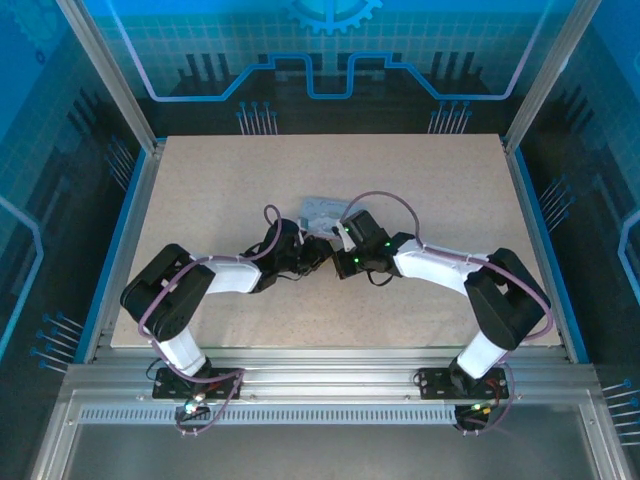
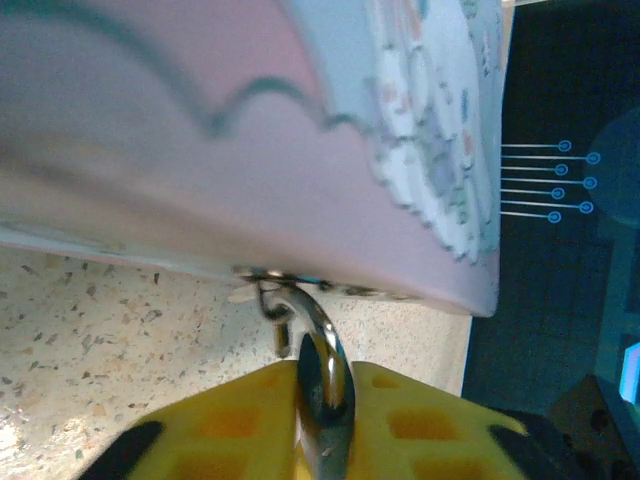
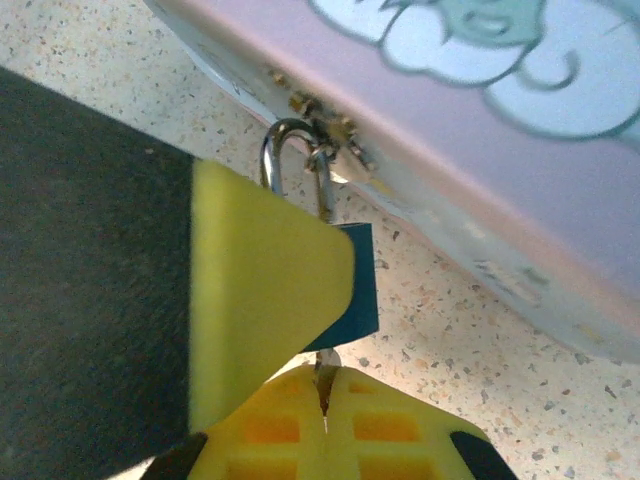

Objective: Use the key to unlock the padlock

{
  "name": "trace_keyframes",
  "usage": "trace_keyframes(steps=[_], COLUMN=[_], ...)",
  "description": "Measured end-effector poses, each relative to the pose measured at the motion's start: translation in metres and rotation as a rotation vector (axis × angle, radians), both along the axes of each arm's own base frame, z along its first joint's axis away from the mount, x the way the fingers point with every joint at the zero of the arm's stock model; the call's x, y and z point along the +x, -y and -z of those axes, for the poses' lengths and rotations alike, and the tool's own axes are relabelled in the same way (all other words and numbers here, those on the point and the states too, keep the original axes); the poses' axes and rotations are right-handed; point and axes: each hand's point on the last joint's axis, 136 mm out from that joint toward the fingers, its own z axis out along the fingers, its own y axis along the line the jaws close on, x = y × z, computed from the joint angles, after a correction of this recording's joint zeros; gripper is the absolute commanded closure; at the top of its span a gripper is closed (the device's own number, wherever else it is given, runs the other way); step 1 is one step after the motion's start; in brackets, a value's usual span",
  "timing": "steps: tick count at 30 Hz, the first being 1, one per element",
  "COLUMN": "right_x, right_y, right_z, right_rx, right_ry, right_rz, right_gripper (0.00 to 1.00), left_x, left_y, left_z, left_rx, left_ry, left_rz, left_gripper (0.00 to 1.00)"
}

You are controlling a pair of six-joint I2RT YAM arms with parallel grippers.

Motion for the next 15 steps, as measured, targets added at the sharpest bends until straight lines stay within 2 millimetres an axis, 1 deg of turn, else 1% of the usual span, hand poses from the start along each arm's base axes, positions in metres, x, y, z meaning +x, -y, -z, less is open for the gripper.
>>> trace_keyframes(steps=[5, 7, 11, 15], right_x=[-0.005, -0.007, -0.008, -0.008], right_y=[0.004, 0.006, 0.007, 0.008], right_z=[0.019, 0.025, 0.027, 0.027], right_rx=[-0.033, -0.046, -0.055, -0.065], right_ry=[-0.031, -0.042, -0.038, -0.029], right_rz=[-0.008, -0.013, -0.029, -0.048], right_gripper=[1.00, 1.00, 1.00, 1.00], left_x=[-0.003, -0.005, -0.011, -0.011], left_y=[-0.001, -0.004, -0.012, -0.020], left_z=[0.002, 0.006, 0.011, 0.001], left_rx=[-0.010, -0.005, 0.008, 0.005], left_ry=[0.007, 0.004, -0.006, 0.017], left_rz=[-0.002, -0.007, -0.023, -0.042], left_gripper=[0.59, 0.58, 0.57, 0.54])
